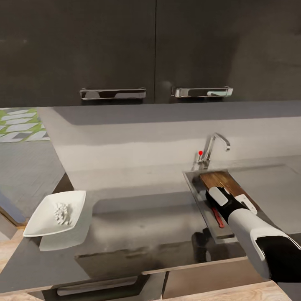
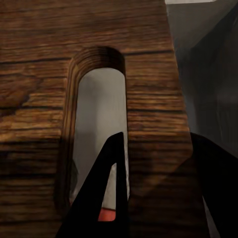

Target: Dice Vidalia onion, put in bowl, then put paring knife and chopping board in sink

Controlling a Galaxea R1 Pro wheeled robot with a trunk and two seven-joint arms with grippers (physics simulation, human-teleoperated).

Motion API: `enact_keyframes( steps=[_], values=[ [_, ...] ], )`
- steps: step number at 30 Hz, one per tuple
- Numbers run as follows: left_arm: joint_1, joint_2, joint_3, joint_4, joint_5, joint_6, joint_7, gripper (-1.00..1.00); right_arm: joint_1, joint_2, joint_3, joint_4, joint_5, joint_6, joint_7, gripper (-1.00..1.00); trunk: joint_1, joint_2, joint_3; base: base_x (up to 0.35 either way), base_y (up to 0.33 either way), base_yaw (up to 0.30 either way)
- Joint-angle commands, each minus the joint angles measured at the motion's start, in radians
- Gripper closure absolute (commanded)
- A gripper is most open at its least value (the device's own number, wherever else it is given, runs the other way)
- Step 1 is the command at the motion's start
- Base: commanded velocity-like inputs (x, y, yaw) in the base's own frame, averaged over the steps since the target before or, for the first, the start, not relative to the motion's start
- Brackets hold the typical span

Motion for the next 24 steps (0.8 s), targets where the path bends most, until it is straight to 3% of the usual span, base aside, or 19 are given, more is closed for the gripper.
enact_keyframes(
  steps=[1,24],
  values=[
    [0.0,-0.001,0.004,-0.001,0.009,0.0,-0.009,-1.0,-0.001,-0.001,0.009,-0.001,-0.008,-0.006,-0.003,1.0,0.001,-0.002,-0.003,0.268,0.0,0.0],
    [0.0,-0.001,0.004,-0.002,0.009,0.0,-0.009,-1.0,-0.001,0.0,0.009,0.002,-0.01,-0.006,0.0,1.0,0.001,-0.002,-0.04,0.029,0.0,0.0]
  ],
)
